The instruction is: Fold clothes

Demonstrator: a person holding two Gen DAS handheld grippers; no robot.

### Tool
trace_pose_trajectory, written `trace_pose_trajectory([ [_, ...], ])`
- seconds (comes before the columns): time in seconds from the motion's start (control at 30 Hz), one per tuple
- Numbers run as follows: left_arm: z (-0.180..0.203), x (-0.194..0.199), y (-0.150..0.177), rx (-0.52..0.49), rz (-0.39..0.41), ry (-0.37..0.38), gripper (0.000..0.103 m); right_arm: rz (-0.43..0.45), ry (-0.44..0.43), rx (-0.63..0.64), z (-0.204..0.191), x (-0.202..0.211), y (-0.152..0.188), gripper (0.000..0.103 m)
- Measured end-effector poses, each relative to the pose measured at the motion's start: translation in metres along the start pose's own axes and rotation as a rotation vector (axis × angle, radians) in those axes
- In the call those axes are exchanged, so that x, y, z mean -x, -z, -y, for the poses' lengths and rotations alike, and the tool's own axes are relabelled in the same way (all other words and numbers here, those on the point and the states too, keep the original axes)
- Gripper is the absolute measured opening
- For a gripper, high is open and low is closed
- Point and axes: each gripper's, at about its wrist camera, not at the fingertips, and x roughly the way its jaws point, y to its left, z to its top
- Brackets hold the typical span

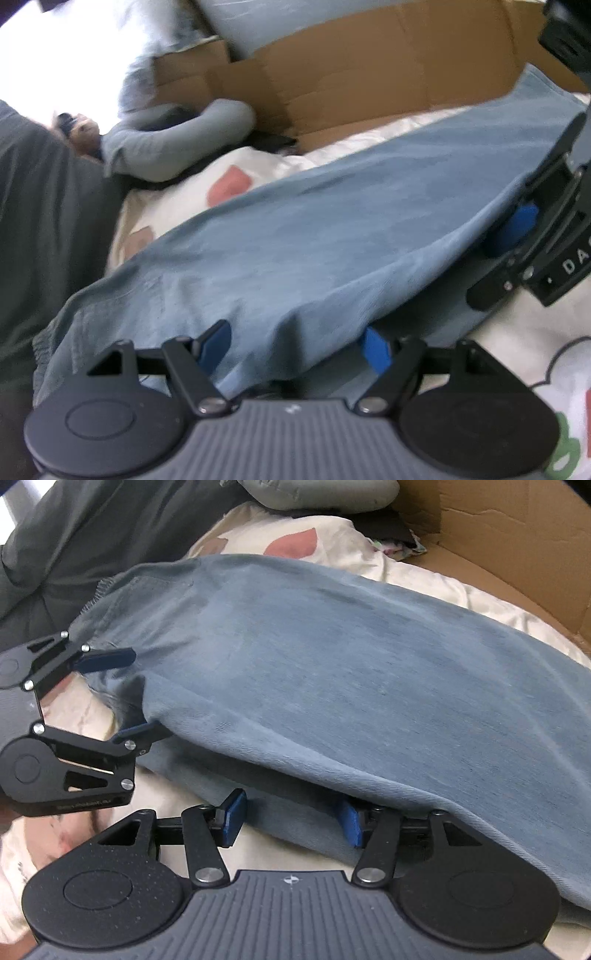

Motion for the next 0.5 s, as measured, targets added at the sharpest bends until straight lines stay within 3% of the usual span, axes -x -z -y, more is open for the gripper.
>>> trace_pose_trajectory([
  [0.4, -0.03, -0.013, 0.028, 0.195, -0.177, -0.118, 0.078, 0.042, -0.073, 0.072, -0.03, -0.015, -0.025, 0.055],
  [0.5, -0.033, -0.019, 0.031, 0.255, -0.212, -0.113, 0.079, 0.08, -0.071, 0.064, -0.03, -0.007, -0.024, 0.055],
])
